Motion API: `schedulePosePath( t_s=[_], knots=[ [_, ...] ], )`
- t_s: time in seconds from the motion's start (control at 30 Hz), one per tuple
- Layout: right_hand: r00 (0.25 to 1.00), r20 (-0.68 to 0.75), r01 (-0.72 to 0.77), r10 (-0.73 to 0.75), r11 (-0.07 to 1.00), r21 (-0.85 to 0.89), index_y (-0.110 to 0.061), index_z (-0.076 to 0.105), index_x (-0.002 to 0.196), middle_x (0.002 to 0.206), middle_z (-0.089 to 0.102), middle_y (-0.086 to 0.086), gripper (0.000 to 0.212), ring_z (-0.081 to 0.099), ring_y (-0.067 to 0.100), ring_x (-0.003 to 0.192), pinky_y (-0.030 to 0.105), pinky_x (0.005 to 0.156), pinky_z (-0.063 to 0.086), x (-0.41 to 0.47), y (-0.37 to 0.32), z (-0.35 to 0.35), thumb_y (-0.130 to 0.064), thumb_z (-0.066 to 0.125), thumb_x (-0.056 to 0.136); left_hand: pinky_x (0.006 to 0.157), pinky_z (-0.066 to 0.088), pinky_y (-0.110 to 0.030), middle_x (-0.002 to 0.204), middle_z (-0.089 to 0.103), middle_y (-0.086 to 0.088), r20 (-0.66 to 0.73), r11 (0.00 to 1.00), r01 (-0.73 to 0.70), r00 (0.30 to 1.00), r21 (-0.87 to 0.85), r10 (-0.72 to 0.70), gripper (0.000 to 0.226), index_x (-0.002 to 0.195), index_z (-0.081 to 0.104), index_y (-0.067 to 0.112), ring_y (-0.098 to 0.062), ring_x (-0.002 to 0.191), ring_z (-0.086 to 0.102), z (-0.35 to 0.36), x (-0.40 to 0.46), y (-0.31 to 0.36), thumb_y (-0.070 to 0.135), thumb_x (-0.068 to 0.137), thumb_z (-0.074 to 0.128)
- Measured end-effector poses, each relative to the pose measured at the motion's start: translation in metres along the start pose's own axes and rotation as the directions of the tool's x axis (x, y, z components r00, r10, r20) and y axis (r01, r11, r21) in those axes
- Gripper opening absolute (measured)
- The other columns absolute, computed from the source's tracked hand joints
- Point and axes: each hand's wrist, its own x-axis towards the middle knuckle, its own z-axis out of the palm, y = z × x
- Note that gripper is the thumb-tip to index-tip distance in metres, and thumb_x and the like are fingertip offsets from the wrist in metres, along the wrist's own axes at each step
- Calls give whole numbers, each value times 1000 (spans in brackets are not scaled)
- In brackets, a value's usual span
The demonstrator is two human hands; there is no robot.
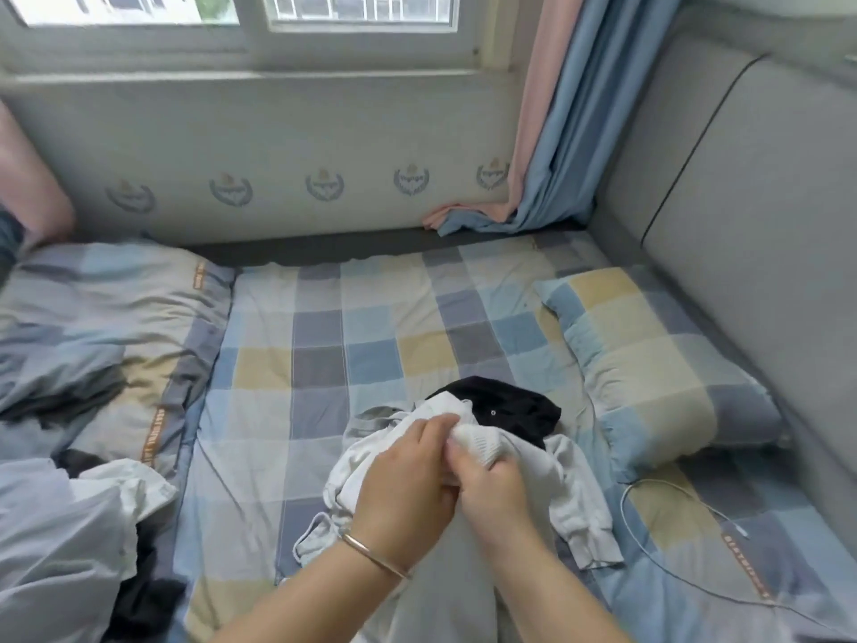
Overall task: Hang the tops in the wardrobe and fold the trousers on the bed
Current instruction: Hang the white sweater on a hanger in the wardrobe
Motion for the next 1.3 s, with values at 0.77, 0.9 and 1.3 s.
schedulePosePath(
  t_s=[0.77,0.9,1.3],
  knots=[
    [540,-757,2,-367,901,-435,-3,67,78,76,65,19,25,59,27,77,32,64,40,-373,-115,-209,-28,70,82,56,37,-27,62,51,2,53,754,-399,867,-522,495,24,67,60,18,-16,60,44,-237,-15,222,31,87,63],
    [546,-786,34,-291,945,-326,-19,72,88,91,70,12,17,62,23,86,28,74,41,-473,-114,-204,-32,73,77,69,39,-30,76,59,-4,213,760,-423,788,-493,578,23,78,65,9,-20,74,51,-209,-56,255,29,89,59],
    [112,-987,307,-112,949,-72,-18,75,60,63,72,2,34,69,15,59,20,58,54,-791,-57,-164,-52,72,62,71,55,-32,75,72,-10,600,593,112,247,-797,761,26,77,72,8,-22,65,68,-195,-347,403,31,67,80]
  ],
)
